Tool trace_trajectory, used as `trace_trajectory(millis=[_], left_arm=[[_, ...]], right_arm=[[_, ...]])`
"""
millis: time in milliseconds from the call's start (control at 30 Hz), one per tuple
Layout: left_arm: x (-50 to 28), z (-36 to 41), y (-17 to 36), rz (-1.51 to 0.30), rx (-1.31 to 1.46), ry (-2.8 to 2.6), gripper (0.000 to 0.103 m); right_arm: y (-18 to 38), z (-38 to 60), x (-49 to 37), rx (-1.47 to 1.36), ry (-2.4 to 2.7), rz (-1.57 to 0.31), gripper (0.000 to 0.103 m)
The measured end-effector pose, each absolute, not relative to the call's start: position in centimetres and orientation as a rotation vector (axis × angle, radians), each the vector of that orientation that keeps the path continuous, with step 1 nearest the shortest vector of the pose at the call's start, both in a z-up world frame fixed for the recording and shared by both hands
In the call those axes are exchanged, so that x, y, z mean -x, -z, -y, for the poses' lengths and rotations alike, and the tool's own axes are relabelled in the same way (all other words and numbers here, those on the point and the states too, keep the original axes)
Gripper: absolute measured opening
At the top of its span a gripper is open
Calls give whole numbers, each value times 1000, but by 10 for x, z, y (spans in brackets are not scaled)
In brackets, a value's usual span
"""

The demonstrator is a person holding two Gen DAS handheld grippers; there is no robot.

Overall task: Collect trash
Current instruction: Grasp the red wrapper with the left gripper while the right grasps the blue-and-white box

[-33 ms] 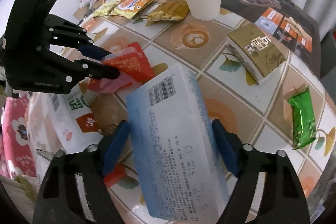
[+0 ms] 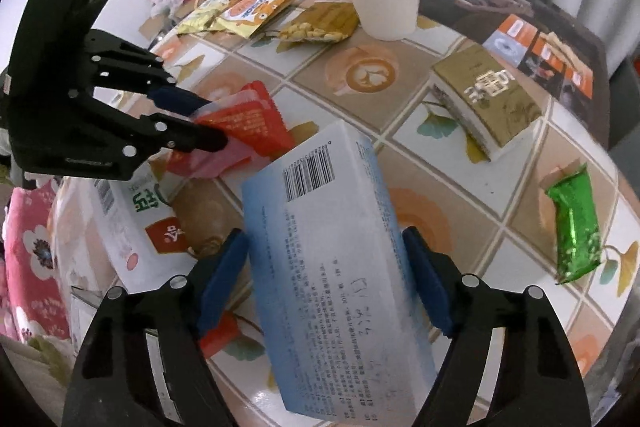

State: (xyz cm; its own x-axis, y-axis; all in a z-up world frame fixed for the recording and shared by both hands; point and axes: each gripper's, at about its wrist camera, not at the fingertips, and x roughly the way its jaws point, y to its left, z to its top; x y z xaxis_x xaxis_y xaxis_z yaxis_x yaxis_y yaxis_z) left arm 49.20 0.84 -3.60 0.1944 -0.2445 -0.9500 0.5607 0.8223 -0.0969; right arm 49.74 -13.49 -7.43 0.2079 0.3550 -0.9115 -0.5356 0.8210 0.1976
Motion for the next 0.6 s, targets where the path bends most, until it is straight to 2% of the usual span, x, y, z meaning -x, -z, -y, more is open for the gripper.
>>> trace_trajectory(millis=[67, 133, 333, 433, 600], left_arm=[[-487, -7, 32, -1245, -293, 573, 23], [-487, -7, 28, -1235, -288, 572, 22], [-486, -9, 16, -1201, -260, 561, 22], [-484, -9, 5, -1177, -241, 556, 22], [-477, -11, -13, -1143, -211, 552, 22]], right_arm=[[73, 137, -497, 167, -621, -1211, 71], [70, 140, -496, 136, -629, -1212, 61], [57, 150, -490, 102, -607, -1203, 42], [50, 158, -484, 86, -578, -1193, 36], [33, 173, -473, 62, -526, -1171, 34]])
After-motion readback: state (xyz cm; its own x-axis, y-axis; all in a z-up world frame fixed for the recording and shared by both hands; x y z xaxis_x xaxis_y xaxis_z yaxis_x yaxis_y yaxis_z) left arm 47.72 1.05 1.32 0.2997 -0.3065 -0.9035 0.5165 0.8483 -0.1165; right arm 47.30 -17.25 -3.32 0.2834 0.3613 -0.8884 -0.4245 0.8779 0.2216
